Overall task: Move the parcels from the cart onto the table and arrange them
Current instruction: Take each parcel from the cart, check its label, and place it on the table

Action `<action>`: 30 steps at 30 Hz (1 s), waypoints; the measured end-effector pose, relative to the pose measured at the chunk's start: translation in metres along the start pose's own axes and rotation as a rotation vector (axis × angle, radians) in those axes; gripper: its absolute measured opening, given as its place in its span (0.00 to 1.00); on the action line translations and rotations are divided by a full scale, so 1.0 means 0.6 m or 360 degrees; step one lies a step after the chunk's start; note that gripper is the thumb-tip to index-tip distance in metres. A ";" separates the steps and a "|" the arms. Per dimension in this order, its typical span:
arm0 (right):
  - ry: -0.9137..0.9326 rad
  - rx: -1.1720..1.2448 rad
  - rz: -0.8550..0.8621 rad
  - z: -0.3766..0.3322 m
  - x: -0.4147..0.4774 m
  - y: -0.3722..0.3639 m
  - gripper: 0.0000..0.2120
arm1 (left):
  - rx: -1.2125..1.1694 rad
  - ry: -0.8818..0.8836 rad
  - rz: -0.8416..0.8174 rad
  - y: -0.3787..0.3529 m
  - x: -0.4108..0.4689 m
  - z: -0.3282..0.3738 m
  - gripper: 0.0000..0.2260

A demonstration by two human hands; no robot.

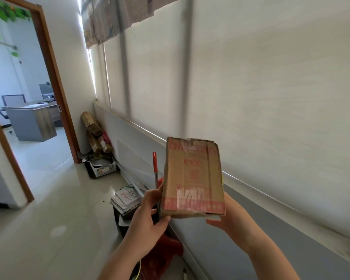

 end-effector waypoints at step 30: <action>-0.0124 0.1053 0.0069 0.109 0.032 -0.011 0.44 | -0.0503 0.0285 -0.0239 0.038 -0.018 0.011 0.33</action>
Point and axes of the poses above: each hand's wrist, its own x-axis towards the middle knuckle, its own y-axis out of the back of the hand, z = x × y, the point moved 10 cm from there along x, towards the middle knuckle, and after that the axes turned 15 degrees about -z, right-handed, at the moved point
